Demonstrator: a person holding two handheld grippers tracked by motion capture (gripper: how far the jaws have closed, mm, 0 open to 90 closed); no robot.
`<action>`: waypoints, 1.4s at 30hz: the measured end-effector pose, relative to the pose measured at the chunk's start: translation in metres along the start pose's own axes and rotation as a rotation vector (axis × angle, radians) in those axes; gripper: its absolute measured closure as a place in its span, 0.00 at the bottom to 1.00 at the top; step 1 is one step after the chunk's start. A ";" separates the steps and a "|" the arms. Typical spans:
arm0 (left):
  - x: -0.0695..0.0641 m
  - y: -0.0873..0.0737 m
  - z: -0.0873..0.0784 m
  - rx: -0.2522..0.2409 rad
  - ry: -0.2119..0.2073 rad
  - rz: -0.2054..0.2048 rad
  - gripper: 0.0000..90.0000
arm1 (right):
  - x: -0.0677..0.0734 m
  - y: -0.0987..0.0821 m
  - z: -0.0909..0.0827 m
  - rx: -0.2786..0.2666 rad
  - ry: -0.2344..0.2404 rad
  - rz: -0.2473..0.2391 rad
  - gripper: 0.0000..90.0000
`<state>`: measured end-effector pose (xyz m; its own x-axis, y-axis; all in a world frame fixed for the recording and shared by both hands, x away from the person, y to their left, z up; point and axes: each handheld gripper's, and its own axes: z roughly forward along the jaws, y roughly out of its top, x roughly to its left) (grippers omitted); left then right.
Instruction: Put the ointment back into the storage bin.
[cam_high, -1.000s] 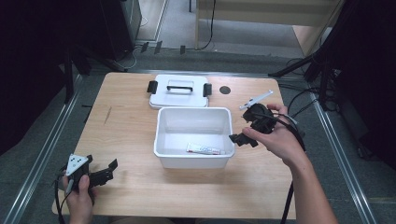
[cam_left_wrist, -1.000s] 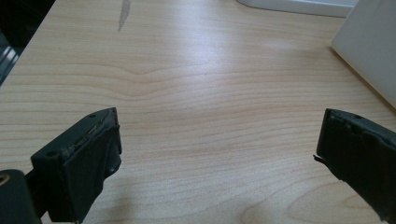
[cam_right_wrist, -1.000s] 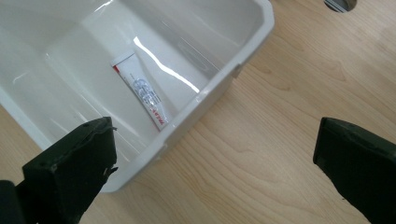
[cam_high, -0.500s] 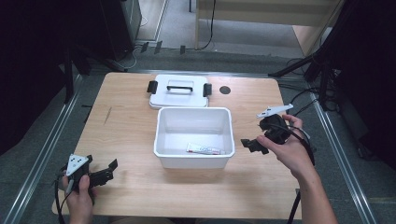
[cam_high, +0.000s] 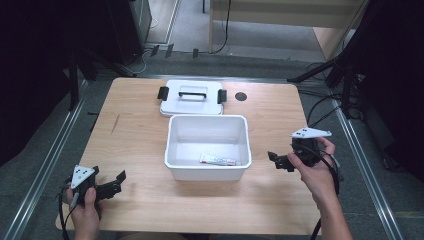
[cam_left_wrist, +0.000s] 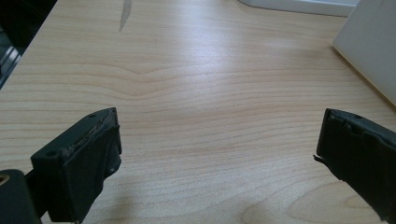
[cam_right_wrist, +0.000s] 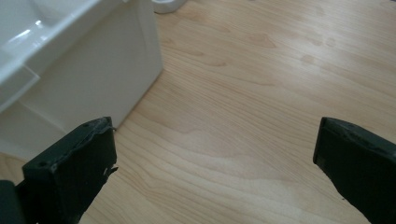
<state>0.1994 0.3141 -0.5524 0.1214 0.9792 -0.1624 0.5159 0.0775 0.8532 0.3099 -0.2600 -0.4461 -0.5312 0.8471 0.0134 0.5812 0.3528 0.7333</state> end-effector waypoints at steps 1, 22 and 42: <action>0.000 0.000 0.000 0.000 0.000 0.000 0.01 | -0.001 -0.004 0.001 -0.002 -0.010 -0.001 0.00; 0.000 0.000 0.000 0.000 0.003 0.003 0.01 | -0.015 -0.083 -0.003 -0.169 -0.117 0.085 0.03; 0.000 0.000 0.000 -0.005 0.005 0.005 0.01 | -0.035 -0.141 -0.028 -0.224 -0.190 0.158 0.03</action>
<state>0.1991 0.3138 -0.5523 0.1191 0.9806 -0.1557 0.5111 0.0739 0.8563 0.2293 -0.3503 -0.5315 -0.3088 0.9507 0.0273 0.4857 0.1330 0.8639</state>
